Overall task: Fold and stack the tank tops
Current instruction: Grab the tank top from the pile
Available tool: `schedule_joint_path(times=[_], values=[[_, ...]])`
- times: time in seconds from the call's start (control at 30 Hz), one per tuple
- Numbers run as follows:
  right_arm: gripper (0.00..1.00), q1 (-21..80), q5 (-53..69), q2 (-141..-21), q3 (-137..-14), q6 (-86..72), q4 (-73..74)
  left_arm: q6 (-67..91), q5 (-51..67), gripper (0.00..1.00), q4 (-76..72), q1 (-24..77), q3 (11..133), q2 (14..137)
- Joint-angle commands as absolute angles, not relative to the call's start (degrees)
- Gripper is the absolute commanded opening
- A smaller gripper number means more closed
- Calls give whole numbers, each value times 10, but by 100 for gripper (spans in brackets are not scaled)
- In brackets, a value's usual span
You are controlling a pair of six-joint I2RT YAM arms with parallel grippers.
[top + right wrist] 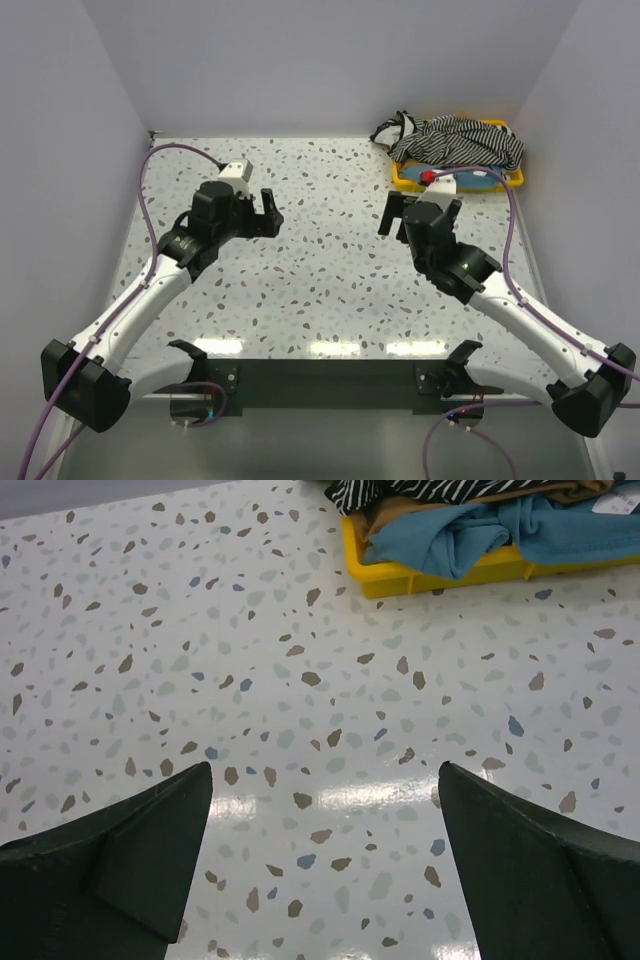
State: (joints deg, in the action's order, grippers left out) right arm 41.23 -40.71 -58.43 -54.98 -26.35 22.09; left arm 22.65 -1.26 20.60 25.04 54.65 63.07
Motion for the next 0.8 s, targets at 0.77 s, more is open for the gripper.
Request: schedule_joint_path(times=[0.77], values=[[80, 73, -244, -1089, -1039, -201, 258, 235, 17, 100, 191, 250, 562, 606]])
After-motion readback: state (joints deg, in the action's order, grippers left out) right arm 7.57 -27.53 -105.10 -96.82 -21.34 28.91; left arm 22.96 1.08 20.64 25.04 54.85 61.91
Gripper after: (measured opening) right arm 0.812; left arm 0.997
